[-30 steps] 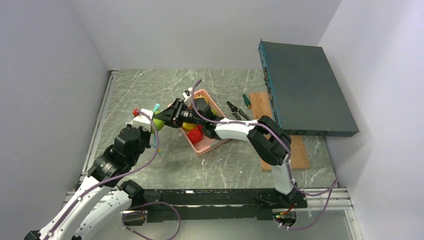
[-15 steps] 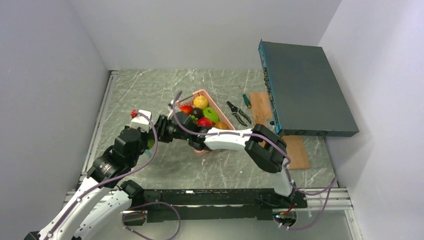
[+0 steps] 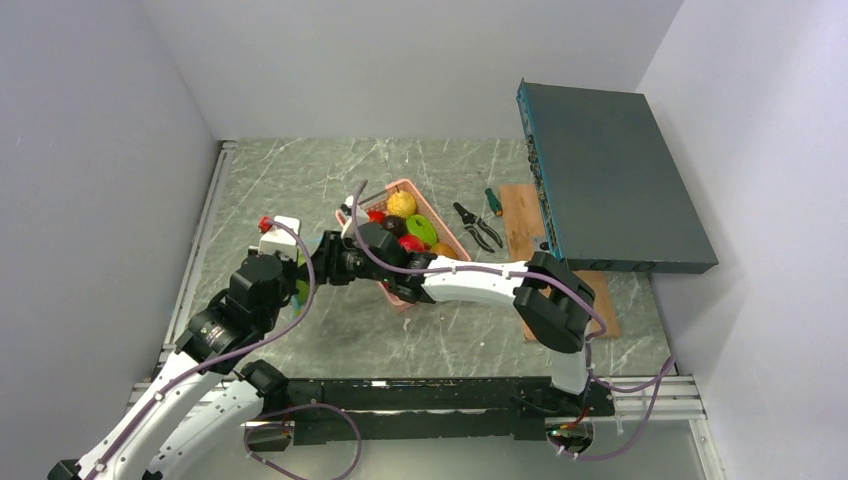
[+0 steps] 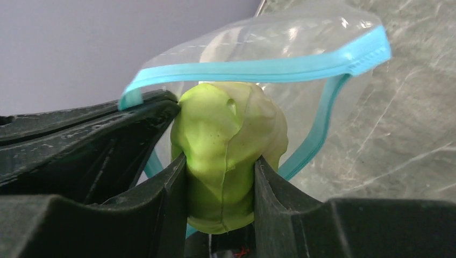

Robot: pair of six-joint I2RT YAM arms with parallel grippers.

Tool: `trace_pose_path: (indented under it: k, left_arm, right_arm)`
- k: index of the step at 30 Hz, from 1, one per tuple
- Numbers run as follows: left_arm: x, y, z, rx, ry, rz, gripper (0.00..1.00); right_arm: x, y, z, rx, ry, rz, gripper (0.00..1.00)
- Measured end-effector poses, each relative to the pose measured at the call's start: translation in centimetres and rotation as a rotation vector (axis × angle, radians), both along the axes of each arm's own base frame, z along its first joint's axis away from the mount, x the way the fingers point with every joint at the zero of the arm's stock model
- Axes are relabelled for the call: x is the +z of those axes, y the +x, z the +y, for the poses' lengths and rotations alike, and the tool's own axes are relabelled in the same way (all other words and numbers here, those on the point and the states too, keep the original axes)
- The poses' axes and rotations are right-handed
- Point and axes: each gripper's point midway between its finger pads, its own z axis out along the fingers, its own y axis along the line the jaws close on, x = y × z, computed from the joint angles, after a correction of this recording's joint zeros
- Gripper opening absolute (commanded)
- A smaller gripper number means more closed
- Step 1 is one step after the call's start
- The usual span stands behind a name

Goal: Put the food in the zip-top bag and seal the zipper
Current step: Place the fake vegetable in the zipper food storage bag.

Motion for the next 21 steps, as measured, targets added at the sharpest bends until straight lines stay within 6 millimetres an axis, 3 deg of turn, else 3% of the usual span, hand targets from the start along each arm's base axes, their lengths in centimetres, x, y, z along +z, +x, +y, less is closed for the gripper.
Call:
trace_pose_path:
  k: [5,9,14,15,18,21]
  left_arm:
    - [0.3,0.1,-0.3,-0.012,-0.010,-0.008,0.00]
    - [0.4,0.0,-0.6,-0.032,-0.018,-0.011,0.00]
    - [0.2,0.0,-0.9,-0.055,-0.011,-0.002,0.00]
    - [0.2,0.0,-0.9,-0.058,-0.011,-0.003,0.00]
    - [0.2,-0.1,-1.0,-0.064,-0.012,-0.001,0.00]
    - [0.2,-0.1,-1.0,-0.066,-0.014,-0.001,0.00]
  right_arm:
    - [-0.6,1.0,-0.7,-0.078,0.124,0.196,0.09]
    - [-0.3,2.2,0.4,-0.103,0.248,0.311,0.09]
    - [-0.7,2.1,1.5,-0.107,0.231,0.319,0.16]
    - [-0.6,2.0,1.6,-0.109,0.228,0.312,0.19]
    - [-0.9,2.1,1.5,-0.119,0.220,0.304,0.40]
    - [-1.8,2.0,1.4,-0.118,0.173,0.298,0.51]
